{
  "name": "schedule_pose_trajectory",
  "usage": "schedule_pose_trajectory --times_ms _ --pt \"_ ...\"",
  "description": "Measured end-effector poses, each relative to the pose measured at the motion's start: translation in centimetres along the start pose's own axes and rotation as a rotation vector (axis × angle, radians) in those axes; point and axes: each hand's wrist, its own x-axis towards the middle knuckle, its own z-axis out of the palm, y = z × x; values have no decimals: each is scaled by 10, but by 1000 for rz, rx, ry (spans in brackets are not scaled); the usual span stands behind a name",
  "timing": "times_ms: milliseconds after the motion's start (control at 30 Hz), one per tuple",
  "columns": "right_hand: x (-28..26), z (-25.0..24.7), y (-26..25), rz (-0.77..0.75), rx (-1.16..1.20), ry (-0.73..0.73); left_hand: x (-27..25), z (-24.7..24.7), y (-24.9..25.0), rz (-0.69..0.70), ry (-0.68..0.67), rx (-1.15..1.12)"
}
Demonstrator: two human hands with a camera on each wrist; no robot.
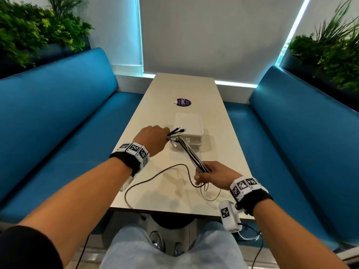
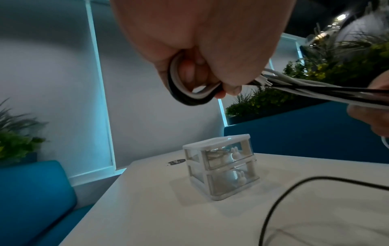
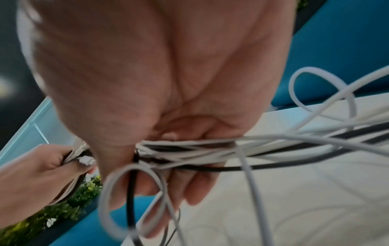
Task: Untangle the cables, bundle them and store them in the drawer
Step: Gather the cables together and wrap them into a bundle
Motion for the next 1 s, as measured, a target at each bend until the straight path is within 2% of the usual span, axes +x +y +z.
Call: schedule_pose_trajectory --times_ms 67,267,400,467,600,733,833,900,1000 --pt "0 5 1 46 -3 31 -3 8 -3 -29 -14 -3" --pt "10 9 11 140 -365 111 -9 17 -15 -120 -5 -42" --pt "3 4 38 264 -401 41 -14 16 -44 -251 44 -57" --pt "-4 2 60 344 -496 10 -19 19 -63 -351 66 -110" --pt "-20 -8 95 433 -658 200 -25 29 -93 -478 91 -163" --pt "-24 -19 103 420 -782 386 -33 40 -98 -531 29 -177" --pt "-22 -21 106 438 -775 488 -40 51 -94 -580 -26 -198" --pt "-27 -26 112 520 -731 525 -46 55 -99 -618 -41 -182" --pt "-41 -40 125 598 -763 462 -55 57 -118 -672 -64 -146"
